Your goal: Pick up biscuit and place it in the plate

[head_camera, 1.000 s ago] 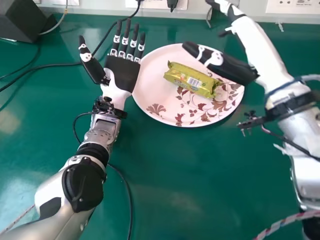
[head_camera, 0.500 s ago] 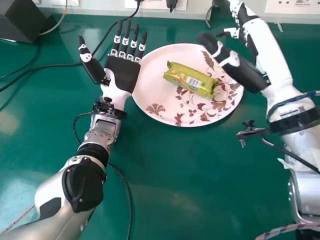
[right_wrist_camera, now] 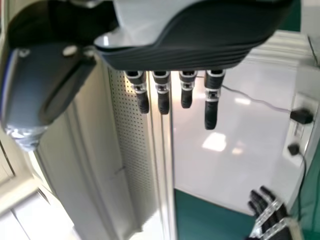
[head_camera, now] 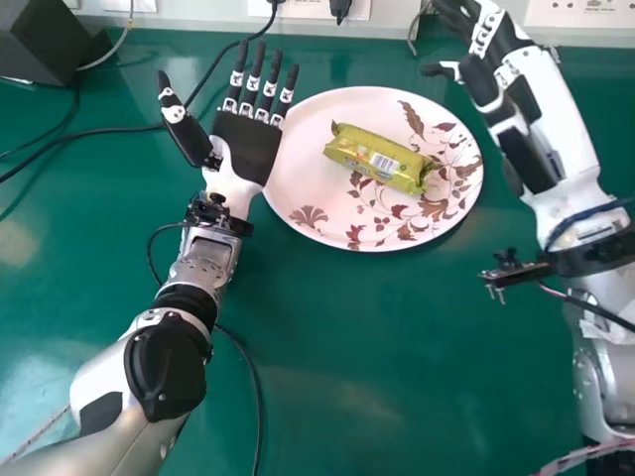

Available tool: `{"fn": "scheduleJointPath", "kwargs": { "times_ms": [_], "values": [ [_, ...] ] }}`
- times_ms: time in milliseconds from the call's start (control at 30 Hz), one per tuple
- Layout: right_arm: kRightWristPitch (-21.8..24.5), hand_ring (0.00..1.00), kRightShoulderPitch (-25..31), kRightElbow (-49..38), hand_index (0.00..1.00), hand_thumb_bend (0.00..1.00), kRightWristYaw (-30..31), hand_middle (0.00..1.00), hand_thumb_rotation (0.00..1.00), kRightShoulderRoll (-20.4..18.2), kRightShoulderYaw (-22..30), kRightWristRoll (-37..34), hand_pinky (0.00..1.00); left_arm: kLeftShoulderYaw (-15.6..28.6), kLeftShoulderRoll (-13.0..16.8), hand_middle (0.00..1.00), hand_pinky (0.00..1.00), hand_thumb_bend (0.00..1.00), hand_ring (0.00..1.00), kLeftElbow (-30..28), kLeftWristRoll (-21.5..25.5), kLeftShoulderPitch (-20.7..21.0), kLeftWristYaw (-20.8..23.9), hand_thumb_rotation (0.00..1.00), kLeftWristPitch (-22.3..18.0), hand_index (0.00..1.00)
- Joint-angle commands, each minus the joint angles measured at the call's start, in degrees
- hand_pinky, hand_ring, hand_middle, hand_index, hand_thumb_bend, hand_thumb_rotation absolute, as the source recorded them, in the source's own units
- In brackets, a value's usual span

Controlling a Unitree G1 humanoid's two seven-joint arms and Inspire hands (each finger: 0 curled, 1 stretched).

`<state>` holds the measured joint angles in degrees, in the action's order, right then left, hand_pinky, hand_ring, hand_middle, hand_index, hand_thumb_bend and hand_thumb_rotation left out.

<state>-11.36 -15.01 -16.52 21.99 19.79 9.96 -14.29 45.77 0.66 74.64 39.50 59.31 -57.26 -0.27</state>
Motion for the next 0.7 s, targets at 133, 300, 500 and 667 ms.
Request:
{"fn": "scheduleJointPath", "kwargs": {
  "times_ms": [133,300,500,667],
  "values": [
    [-4.4,0.85,0.7,4.5,0.98,1.00,6.4,0.99,0.49,-1.6,2.1,-10.4,0.77,-0.2,0.0,1.00,0.88,0.97,0.91,1.0,0.0,-1.7,-0.3,0.57,0.6,1.00],
    [-5.2,0.86,-0.1,9.7,0.98,0.98,12.4,0.99,0.47,-3.9,3.5,-19.6,0.78,-0.2,-0.1,1.00,0.86,1.00,0.91,1.0,0.1,-1.7,-0.4,0.56,0.7,1.00],
    [-5.2,0.86,-1.4,14.8,1.00,0.97,15.5,0.99,0.46,-7.7,5.5,-26.3,0.78,-0.2,-0.5,0.97,0.85,1.00,0.89,0.9,0.0,-1.7,0.0,0.63,-0.2,1.00],
    [-7.2,0.86,-2.9,18.4,0.98,0.98,17.9,0.99,0.43,-11.3,7.3,-29.4,0.78,-0.1,-0.5,0.95,0.81,1.00,0.87,1.0,0.1,-1.7,-0.1,0.78,0.2,1.00]
  ]
}}
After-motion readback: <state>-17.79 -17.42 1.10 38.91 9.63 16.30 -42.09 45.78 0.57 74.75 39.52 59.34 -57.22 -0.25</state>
